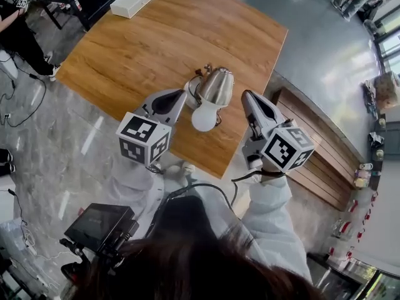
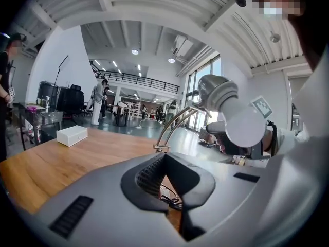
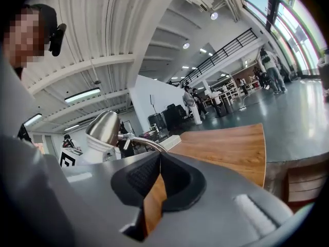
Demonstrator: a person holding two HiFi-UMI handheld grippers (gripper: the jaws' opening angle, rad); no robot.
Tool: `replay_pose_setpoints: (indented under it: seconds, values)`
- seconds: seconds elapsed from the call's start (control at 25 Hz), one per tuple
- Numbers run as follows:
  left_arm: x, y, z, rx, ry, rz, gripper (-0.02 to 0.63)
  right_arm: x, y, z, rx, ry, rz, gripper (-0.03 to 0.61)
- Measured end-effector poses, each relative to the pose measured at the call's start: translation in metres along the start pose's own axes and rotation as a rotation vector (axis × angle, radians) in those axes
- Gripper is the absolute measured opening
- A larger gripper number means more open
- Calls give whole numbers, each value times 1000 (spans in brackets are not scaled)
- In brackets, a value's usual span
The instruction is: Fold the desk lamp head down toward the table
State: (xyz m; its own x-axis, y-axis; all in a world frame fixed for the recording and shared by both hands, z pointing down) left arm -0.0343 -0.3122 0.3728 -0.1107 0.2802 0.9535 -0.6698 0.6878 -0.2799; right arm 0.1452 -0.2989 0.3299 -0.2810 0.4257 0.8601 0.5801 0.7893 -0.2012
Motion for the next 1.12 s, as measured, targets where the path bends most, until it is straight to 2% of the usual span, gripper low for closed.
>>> replay_pose_setpoints:
  seconds: [0.12,0.2,0.32,0.48,0.56,0.64,0.72,0.88,1.12]
  values:
    - [8,-24,9,43,3,42,2,-5,-24,-7,-85,-67,67,12]
    - [12,-38,15,72,5,63,2,-13,-38,-9,-191,-142,101,17]
    - [15,-57,21,118,9,88,2,-22,-52,-16,-331,-298,158,42]
    - [17,-79,33,166,19,102,8,-26,-69,-26,-453,-536,243,107]
    - [20,-86,36,182,18,108,12,-24,-75,-27,-507,-673,285,109]
    - [25,-91,35,202,7,125,47,-19,-78,-23,-539,-756,331,121]
    - [31,-97,34,224,-7,146,92,-16,-81,-17,-572,-791,379,146]
    - [37,-109,28,262,-37,181,138,-12,-82,-6,-637,-838,461,164]
    - [43,-137,24,319,-56,228,153,-11,-99,4,-702,-931,559,167]
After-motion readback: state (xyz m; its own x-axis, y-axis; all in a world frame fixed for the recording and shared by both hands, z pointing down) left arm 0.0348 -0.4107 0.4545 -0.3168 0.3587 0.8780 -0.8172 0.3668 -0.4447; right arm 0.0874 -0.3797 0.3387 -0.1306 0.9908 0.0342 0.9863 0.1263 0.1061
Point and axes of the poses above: the fingertips, and each gripper's own axes: y backward along the fingers, z to its left, x out of its underside, the point moved 3 cm from there along y, backward along the fingers, and after that the axes turned 5 degrees about -y, right-handed, at the moved point
